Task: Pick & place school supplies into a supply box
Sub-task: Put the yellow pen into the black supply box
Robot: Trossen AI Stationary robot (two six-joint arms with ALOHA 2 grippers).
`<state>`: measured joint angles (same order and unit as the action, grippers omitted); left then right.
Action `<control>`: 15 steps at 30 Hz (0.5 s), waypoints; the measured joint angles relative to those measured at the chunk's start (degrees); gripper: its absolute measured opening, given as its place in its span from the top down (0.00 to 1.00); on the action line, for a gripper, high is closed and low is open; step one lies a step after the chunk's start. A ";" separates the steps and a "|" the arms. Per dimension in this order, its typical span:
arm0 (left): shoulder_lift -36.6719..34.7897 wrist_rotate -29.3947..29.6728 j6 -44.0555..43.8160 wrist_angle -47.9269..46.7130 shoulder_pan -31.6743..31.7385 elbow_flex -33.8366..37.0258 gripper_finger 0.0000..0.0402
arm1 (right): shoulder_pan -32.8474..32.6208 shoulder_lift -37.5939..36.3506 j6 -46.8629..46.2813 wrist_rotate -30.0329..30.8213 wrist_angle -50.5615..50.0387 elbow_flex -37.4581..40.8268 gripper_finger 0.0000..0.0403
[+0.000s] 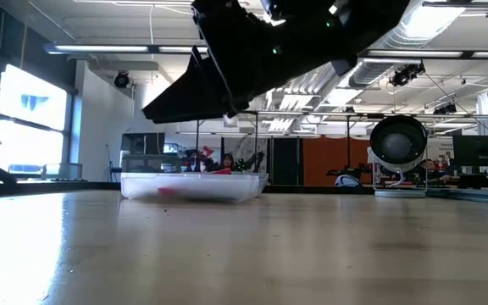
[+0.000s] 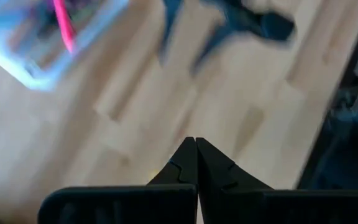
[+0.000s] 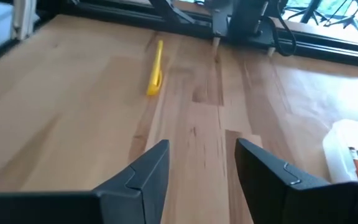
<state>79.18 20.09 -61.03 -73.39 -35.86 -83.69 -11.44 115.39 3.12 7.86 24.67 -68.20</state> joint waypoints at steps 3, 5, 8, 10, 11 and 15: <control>0.07 1.51 -9.38 1.72 -8.68 4.75 0.93 | -0.62 0.00 0.84 0.68 -0.20 0.02 0.60; 0.73 1.57 -15.49 4.12 -13.21 8.71 0.91 | -0.63 0.00 0.20 0.03 -0.33 0.02 0.60; 2.23 -3.73 -20.29 6.76 -18.48 14.63 0.88 | -0.30 0.00 -0.59 -0.65 -0.60 0.02 0.60; 3.75 -8.92 -21.59 7.62 -20.64 18.06 0.87 | -0.11 0.00 -0.68 -1.94 -0.53 0.02 0.60; 4.57 -10.58 -22.76 7.69 -21.19 19.99 0.87 | 0.00 0.00 -0.68 -2.59 -0.53 0.01 0.60; 6.45 -12.36 -25.63 8.40 -21.04 26.23 0.85 | 0.25 0.00 -0.82 -4.76 -0.25 0.02 0.60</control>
<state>85.62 7.73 -86.65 -64.99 -56.90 -57.47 -11.19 115.39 2.30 3.10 24.43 -68.18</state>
